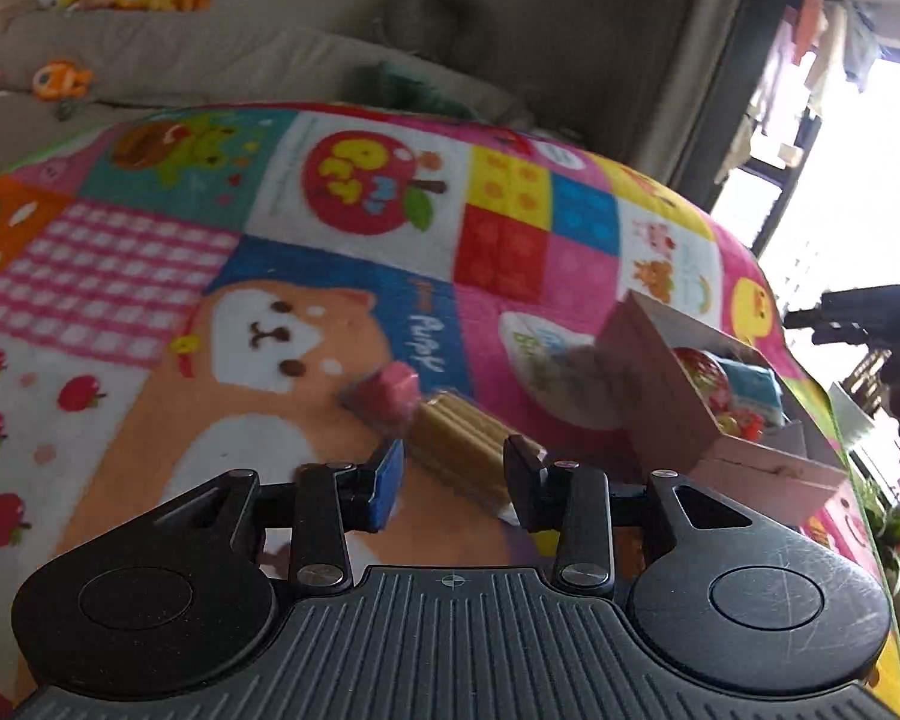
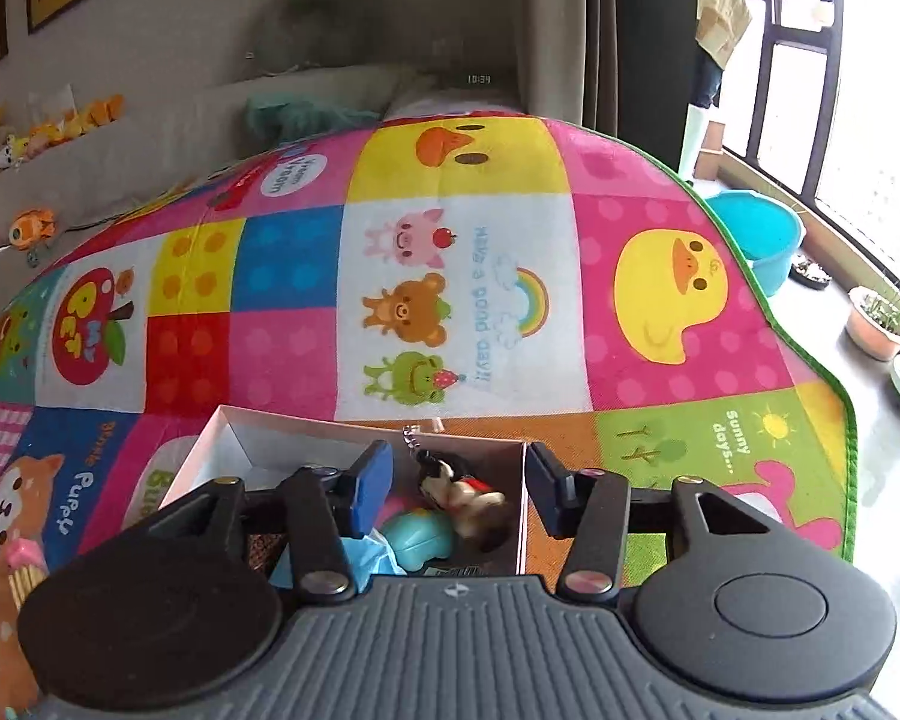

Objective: Organize objects
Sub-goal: 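Lower the yellow toy and doll figure into the pink box and open both tools, then grasp the teal toy with the left tool while the right tool grasps the biscuit stick pack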

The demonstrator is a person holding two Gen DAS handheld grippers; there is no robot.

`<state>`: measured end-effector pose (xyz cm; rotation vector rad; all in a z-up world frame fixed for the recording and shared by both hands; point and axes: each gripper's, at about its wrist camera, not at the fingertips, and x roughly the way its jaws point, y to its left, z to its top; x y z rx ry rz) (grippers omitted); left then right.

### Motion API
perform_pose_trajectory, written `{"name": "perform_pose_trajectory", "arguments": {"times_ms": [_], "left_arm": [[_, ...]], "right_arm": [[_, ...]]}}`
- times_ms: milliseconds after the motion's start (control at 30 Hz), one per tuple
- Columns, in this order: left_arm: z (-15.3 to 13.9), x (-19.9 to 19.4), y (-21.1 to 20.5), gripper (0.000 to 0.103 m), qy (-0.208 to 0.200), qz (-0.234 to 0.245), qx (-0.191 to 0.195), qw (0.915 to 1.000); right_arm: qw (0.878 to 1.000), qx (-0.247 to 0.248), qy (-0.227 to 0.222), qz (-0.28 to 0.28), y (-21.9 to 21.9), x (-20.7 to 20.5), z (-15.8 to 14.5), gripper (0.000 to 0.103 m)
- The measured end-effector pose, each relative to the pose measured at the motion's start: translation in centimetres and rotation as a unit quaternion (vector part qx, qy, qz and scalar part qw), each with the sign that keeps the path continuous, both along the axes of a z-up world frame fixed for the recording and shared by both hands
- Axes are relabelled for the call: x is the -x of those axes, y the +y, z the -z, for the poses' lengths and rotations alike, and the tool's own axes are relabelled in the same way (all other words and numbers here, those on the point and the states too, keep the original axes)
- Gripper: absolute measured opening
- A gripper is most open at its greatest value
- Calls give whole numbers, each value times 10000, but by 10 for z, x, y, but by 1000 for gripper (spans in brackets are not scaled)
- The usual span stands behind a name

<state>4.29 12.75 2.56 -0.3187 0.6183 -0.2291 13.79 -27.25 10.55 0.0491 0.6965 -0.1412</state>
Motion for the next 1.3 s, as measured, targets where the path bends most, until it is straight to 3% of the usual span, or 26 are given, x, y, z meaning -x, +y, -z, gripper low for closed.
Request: {"name": "perform_pose_trajectory", "arguments": {"times_ms": [133, 300, 367, 500, 600, 700, 833, 900, 1000, 1067, 1133, 1300], "left_arm": [[11, -17, 17, 41, 301, -384, 378, 9981], [13, -25, 9, 41, 390, -299, 616, 9969], [10, -20, 0, 41, 439, -62, 497, 9978], [2, 18, -25, 41, 336, 951, -9, 9949], [7, 49, -45, 41, 349, 1406, -573, 9878], [18, 63, -61, 41, 395, 1565, -1004, 9818], [22, 64, -78, 41, 335, 1698, -803, 9816], [21, 60, -94, 40, 295, 2045, -504, 9771], [17, 64, -112, 41, 141, 2481, -426, 9677], [15, 68, -108, 41, 67, 2449, -473, 9684], [15, 71, -92, 41, 60, 2190, -551, 9741], [16, 75, -30, 40, 214, 853, -657, 9940]], "right_arm": [[9995, 135, -48, -280, 30, 21, 4, 60], [9895, 509, -180, -1339, 95, 70, 15, 70], [9809, 596, -220, -1837, 120, 91, 22, 76], [9646, 657, -135, -2549, 154, 121, 42, 79], [9604, 686, -68, -2700, 167, 125, 55, 79], [9639, 526, 58, -2608, 171, 120, 63, 79], [9664, 366, 46, -2545, 171, 120, 61, 79], [9662, 345, -11, -2555, 173, 122, 57, 79], [9660, 296, -80, -2567, 175, 120, 46, 79], [9642, 256, -97, -2636, 177, 115, 41, 83], [9615, 212, -42, -2738, 185, 107, 40, 85], [9554, -54, 461, -2916, 223, 67, 59, 84]]}}
